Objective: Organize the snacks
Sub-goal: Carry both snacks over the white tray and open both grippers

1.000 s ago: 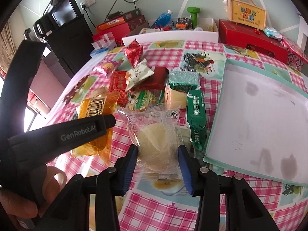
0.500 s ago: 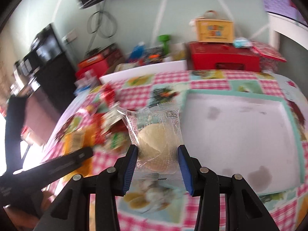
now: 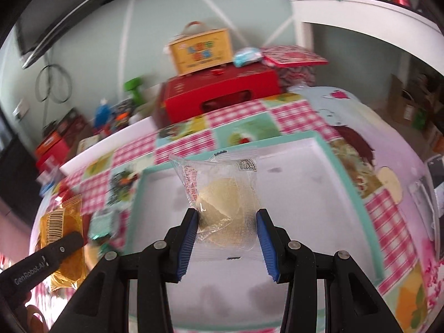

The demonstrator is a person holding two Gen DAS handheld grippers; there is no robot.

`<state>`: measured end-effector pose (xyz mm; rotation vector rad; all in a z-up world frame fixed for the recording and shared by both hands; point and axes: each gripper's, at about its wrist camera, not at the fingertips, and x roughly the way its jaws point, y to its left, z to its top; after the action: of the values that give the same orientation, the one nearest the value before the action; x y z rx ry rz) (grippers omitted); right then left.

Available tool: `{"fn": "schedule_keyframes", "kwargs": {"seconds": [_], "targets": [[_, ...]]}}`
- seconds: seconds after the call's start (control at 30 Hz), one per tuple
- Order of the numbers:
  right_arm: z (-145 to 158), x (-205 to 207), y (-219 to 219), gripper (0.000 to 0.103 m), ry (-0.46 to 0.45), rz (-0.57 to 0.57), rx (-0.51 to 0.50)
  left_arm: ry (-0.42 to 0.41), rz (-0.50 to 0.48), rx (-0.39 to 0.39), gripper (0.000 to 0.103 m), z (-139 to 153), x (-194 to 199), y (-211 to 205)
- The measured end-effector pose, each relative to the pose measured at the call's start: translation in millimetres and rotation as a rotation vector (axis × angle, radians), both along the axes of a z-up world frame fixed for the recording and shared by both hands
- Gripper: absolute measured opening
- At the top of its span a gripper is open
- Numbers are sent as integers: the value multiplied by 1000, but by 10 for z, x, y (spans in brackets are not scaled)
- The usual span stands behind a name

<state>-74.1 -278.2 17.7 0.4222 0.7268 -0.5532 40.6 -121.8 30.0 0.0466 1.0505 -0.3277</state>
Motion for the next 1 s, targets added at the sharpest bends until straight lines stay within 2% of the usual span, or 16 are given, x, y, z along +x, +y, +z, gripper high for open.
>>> {"fn": "schedule_keyframes", "kwargs": {"seconds": [0.13, 0.37, 0.7, 0.9, 0.93, 0.97, 1.0], "targets": [[-73, 68, -207, 46, 46, -55, -32, 38, -53, -2, 41, -113, 119, -337], [-126, 129, -480, 47, 46, -102, -38, 36, -116, 5, 41, -262, 276, -787], [-343, 271, -703, 47, 75, -126, -21, 47, -134, 36, 41, -471, 491, -1104], [-315, 316, -679, 48, 92, -108, -37, 61, -145, 60, 42, -588, 517, -1232], [-297, 314, -680, 49, 91, -105, -35, 57, -146, 62, 50, -581, 508, -1234], [-281, 308, -675, 52, 87, -104, -35, 53, -145, 62, 66, -566, 499, -1228], [-251, 302, -668, 61, 82, -100, -36, 47, -141, 61, 74, -541, 489, -1222]]}}
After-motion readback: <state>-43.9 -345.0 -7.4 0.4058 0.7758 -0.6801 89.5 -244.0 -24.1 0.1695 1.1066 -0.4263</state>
